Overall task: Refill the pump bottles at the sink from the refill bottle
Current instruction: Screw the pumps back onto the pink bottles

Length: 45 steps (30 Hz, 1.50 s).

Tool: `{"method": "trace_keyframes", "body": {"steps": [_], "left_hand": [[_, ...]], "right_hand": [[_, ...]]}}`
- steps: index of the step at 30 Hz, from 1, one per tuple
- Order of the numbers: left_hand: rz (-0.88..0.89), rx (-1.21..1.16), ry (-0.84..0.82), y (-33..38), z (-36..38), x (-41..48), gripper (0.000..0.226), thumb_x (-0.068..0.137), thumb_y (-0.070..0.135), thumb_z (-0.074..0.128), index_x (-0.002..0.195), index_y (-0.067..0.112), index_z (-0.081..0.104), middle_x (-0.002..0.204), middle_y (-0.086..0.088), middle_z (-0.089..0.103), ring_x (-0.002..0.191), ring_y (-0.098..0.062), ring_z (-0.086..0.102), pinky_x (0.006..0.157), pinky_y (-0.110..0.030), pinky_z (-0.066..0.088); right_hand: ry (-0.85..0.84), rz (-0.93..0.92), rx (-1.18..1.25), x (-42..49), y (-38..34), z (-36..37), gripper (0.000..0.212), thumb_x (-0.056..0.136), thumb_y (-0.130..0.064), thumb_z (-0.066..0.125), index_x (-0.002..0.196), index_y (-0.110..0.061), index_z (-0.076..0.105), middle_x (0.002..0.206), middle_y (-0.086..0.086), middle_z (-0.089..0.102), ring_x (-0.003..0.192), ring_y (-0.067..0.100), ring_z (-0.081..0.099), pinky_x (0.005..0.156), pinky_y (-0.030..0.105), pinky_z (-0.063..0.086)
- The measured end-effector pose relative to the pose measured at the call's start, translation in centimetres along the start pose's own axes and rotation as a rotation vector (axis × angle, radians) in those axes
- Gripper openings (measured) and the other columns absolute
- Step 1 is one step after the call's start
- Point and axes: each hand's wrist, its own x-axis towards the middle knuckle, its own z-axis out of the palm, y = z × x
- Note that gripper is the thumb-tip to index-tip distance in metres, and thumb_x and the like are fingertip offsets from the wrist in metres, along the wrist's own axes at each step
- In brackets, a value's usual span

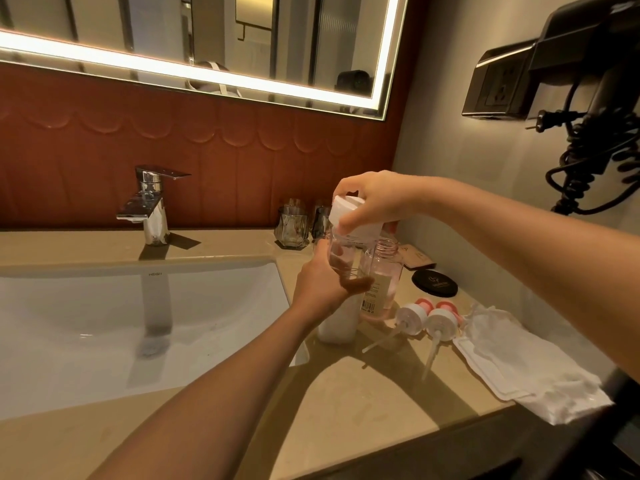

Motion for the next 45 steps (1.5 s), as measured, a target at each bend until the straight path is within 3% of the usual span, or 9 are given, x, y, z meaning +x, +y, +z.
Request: {"method": "trace_keyframes", "body": {"steps": [8, 19, 24, 28, 33, 35, 39, 42, 45], "left_hand": [[0.003, 0.037, -0.01, 0.2, -0.1, -0.3, 0.064, 0.068, 0.038, 0.079, 0.108, 0.031, 0.03, 0.101, 0.007, 0.051, 0.09, -0.01, 0.053, 0.07, -0.019, 0.042], [-0.02, -0.003, 0.011, -0.3, 0.1, 0.1, 0.077, 0.067, 0.034, 0.081, 0.128, 0.024, 0.036, 0.119, 0.0, 0.058, 0.103, -0.018, 0.058, 0.086, -0.033, 0.049], [-0.018, 0.024, 0.0, -0.2, 0.2, 0.1, 0.078, 0.067, 0.036, 0.08, 0.129, 0.022, 0.035, 0.118, -0.001, 0.057, 0.097, -0.015, 0.056, 0.084, -0.032, 0.049], [-0.017, 0.002, 0.015, -0.3, 0.2, 0.0, 0.08, 0.067, 0.032, 0.081, 0.131, 0.026, 0.034, 0.113, 0.004, 0.056, 0.098, -0.015, 0.058, 0.085, -0.034, 0.051], [-0.055, -0.016, 0.017, -0.7, 0.3, 0.2, 0.077, 0.065, 0.034, 0.082, 0.126, 0.023, 0.037, 0.114, 0.0, 0.06, 0.101, -0.018, 0.059, 0.089, -0.038, 0.051], [-0.061, -0.037, 0.01, -0.7, 0.3, 0.2, 0.074, 0.065, 0.033, 0.082, 0.123, 0.024, 0.038, 0.115, 0.001, 0.059, 0.104, -0.02, 0.058, 0.092, -0.041, 0.049], [-0.017, 0.016, 0.007, -0.7, 0.3, 0.3, 0.068, 0.066, 0.037, 0.081, 0.117, 0.028, 0.037, 0.109, 0.005, 0.057, 0.097, -0.015, 0.057, 0.084, -0.032, 0.048], [-0.039, 0.018, 0.018, -0.7, 0.3, 0.2, 0.07, 0.064, 0.036, 0.082, 0.118, 0.026, 0.038, 0.11, 0.003, 0.059, 0.096, -0.015, 0.059, 0.085, -0.035, 0.05], [-0.025, 0.002, 0.017, -0.7, 0.3, 0.1, 0.078, 0.064, 0.035, 0.082, 0.127, 0.024, 0.037, 0.113, 0.001, 0.059, 0.099, -0.017, 0.06, 0.088, -0.038, 0.051]], "right_hand": [[-0.164, -0.068, 0.227, 0.0, 1.4, -0.3, 0.061, 0.08, -0.008, 0.068, 0.128, -0.038, 0.044, 0.135, 0.0, 0.04, 0.114, 0.022, 0.047, 0.082, 0.028, 0.053], [0.098, 0.074, -0.367, 0.1, -0.7, 1.7, 0.079, 0.081, -0.074, 0.035, 0.146, -0.029, 0.027, 0.138, 0.006, 0.049, 0.117, 0.027, 0.052, 0.082, 0.036, 0.048], [-0.096, 0.007, -0.038, -0.6, -0.5, 0.1, 0.074, 0.088, -0.056, 0.046, 0.149, -0.03, 0.014, 0.156, 0.0, 0.018, 0.141, 0.025, 0.023, 0.11, 0.04, 0.029], [0.021, -0.066, -0.186, -0.4, -0.3, 0.9, 0.068, 0.085, -0.052, 0.056, 0.144, -0.027, 0.032, 0.146, 0.001, 0.04, 0.13, 0.023, 0.041, 0.099, 0.035, 0.041], [0.343, 0.019, -0.546, 0.1, -0.7, 2.7, 0.08, 0.081, -0.077, 0.016, 0.115, -0.016, 0.054, 0.084, 0.001, 0.06, 0.074, 0.016, 0.057, 0.054, 0.024, 0.04], [0.241, 0.089, -0.448, 0.2, -0.5, 2.0, 0.086, 0.08, -0.077, 0.007, 0.136, -0.021, 0.041, 0.118, 0.007, 0.06, 0.102, 0.023, 0.058, 0.067, 0.027, 0.045], [-0.056, 0.028, 0.039, -0.1, -0.3, 0.4, 0.075, 0.088, -0.06, 0.041, 0.149, -0.036, 0.005, 0.158, 0.001, -0.002, 0.145, 0.03, 0.008, 0.114, 0.048, 0.019], [-0.117, -0.099, 0.115, -0.6, -0.4, 0.2, 0.073, 0.091, -0.027, 0.059, 0.148, -0.035, 0.014, 0.157, -0.001, 0.009, 0.143, 0.023, 0.015, 0.112, 0.041, 0.024], [-0.036, -0.077, -0.095, -0.5, -0.3, 1.1, 0.066, 0.09, -0.043, 0.054, 0.147, -0.026, 0.024, 0.149, 0.003, 0.034, 0.133, 0.024, 0.036, 0.103, 0.036, 0.037]]}}
